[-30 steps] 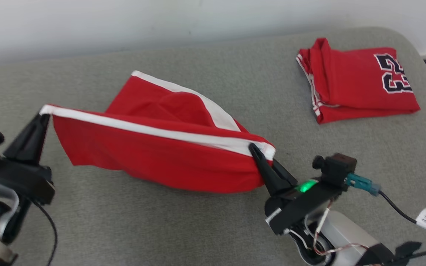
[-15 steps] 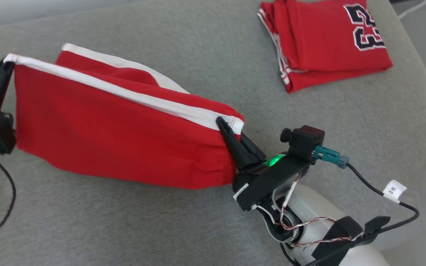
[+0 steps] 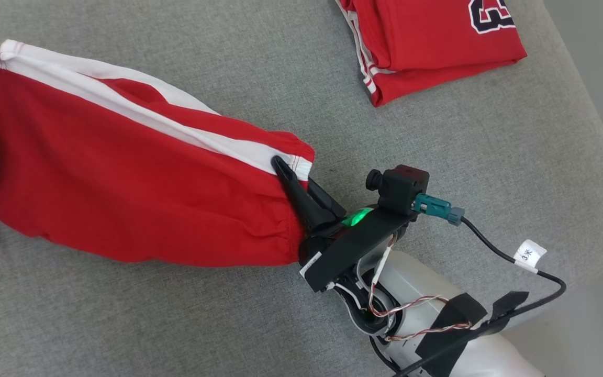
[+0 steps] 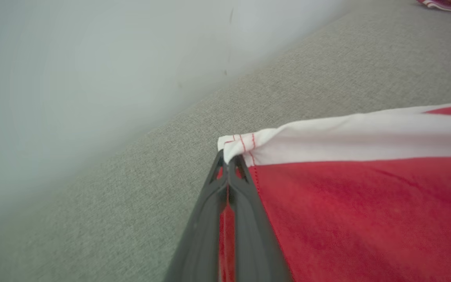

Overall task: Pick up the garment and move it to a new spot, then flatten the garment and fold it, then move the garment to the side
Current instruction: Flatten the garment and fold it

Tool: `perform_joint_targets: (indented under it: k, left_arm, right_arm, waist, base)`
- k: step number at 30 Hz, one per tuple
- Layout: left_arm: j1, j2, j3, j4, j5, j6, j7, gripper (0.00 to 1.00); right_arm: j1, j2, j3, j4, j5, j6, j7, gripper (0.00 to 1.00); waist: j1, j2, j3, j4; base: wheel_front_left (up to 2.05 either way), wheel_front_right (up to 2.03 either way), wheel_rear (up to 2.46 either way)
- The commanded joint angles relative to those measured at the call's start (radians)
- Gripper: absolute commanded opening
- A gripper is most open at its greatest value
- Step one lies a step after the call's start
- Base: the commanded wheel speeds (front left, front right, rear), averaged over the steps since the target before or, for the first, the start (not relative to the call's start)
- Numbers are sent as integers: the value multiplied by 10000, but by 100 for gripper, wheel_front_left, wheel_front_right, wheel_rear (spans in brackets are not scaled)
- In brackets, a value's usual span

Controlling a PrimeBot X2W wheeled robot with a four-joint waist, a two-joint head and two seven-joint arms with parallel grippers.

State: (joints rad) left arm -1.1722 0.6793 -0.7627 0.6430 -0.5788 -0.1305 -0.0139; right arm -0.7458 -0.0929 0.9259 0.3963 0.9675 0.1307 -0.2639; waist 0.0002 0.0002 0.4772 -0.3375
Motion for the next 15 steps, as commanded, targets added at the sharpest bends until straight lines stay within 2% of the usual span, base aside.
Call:
perform_joint_targets:
  k: [1,6,8,9,10,11,15]
  left_arm:
    - [-191,49,-175,113,-129,7,-190,0]
    - [-442,34,-710,491,-285,7,-449,0]
    - [-522,-2,-884,712,-392,7,-652,0]
    - [-568,-18,-954,835,-347,7,-775,38]
    - [-580,-37,-1025,953,-337,7,-902,81]
    - [-574,-84,-1110,1080,-361,7,-1013,100]
    - [-415,-271,-1327,1437,-578,6,-1478,100]
  right_arm:
    - [-112,57,47,40,5,2,-10,0]
    - [-292,101,142,251,-158,2,-14,0]
    - [-275,117,132,312,-241,0,-13,37]
    - [-272,116,138,329,-262,0,-13,85]
    - [-258,114,140,337,-288,2,-15,100]
    - [-228,84,183,392,-330,0,-14,100]
    - [-66,-130,177,417,-492,0,-15,100]
  waist:
    - [-2,-2,90,-70]
    - [-2,-2,118,-44]
    - [-2,-2,115,-33]
    - [-2,-2,106,-24]
    - [-2,-2,85,-9]
    - [-2,-2,55,11]
    - [-2,-2,-181,152]
  base:
    - [0,0,0]
    - [0,0,0]
    - [0,0,0]
    - [0,0,0]
    - [0,0,0]
    - [0,0,0]
    - [0,0,0]
